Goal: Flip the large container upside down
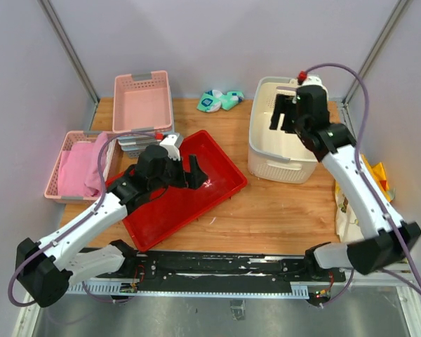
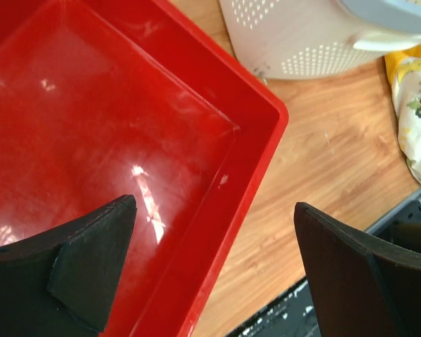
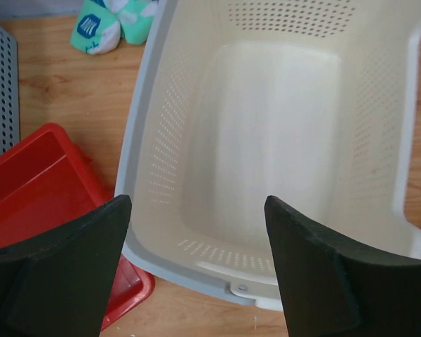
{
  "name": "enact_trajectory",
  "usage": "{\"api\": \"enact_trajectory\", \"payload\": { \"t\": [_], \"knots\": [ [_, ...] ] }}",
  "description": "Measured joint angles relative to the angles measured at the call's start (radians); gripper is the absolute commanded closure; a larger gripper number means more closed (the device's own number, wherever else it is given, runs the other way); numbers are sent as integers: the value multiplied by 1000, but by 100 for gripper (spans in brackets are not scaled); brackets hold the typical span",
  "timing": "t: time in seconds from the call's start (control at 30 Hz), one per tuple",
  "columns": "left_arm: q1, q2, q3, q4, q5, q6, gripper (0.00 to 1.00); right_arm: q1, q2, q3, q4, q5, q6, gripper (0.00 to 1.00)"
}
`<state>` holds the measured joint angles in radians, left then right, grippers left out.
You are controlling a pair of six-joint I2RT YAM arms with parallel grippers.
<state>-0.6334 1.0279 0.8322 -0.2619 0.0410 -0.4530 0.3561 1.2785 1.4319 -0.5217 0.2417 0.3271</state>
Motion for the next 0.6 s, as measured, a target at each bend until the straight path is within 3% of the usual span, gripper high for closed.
{"api": "enact_trajectory", "payload": {
  "t": [0.13,0.47,0.53,0.6],
  "knots": [
    [-10,-41,-32,-30,2,-19,1,37,198,156,-94,-60,29,21],
    [-10,-198,-95,-10,-6,-50,1,135,493,329,-161,-27,40,19],
    [-10,-204,-103,-10,-15,-57,1,142,535,344,-165,4,44,29],
    [-10,-204,-103,-11,-24,-64,1,143,568,346,-168,35,45,48]
  ]
}}
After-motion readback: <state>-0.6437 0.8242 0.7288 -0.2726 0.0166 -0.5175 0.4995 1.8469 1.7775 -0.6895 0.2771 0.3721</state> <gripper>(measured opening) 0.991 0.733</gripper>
